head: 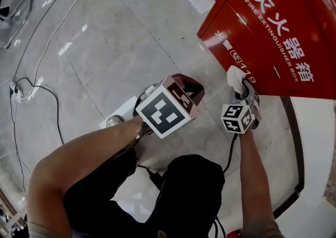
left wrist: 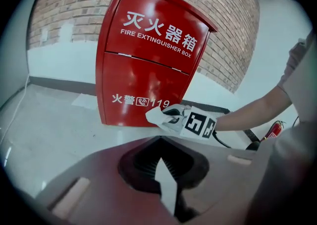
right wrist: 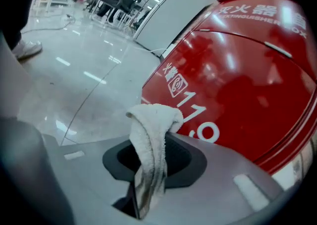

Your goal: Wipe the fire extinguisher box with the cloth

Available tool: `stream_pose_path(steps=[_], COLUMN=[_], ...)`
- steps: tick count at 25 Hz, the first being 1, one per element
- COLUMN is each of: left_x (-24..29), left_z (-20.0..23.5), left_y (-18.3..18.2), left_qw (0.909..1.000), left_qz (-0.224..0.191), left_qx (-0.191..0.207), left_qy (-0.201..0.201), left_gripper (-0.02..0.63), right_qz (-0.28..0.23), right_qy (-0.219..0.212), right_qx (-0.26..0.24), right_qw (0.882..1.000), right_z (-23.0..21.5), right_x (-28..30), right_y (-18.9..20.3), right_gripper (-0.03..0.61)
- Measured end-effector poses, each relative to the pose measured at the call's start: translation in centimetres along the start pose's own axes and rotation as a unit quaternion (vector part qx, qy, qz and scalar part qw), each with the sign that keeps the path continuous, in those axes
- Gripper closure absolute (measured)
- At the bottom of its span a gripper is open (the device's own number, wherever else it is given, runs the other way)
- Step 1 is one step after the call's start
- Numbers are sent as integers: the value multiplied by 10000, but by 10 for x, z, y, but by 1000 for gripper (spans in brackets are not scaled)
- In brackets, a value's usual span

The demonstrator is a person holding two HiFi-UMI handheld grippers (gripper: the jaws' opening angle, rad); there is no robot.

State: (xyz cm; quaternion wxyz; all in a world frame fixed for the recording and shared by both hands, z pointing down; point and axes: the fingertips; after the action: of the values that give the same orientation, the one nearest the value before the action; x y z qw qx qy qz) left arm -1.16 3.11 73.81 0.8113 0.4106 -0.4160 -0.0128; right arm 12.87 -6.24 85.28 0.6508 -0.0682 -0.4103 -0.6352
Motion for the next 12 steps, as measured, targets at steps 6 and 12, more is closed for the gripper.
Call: stream_pose_path(steps=[6,12], left_x=[-28,-51], left_z=[5,12], left_y=[28,32], left_qw=[9996,9993], left_qz=[248,251], left_qx=[-22,144], left_qy=[-114,-228], left_gripper=[614,614], right_qz=[843,468], right_qy=[-149,-256], right_qx=[130,490], right_qw=[9962,9974], right_z=[39,29], right_x=[40,5], right_y=[23,-25], right_gripper=[458,459])
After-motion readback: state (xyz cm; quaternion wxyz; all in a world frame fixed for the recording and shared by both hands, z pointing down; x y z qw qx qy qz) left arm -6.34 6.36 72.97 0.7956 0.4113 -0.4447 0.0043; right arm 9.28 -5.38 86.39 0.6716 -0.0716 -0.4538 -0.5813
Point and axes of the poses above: the fingertips, and each gripper's own axes: x forward along the fingers, z to its left, y out of its underside, and after that the axes turned 3 degrees about -x, right-handed
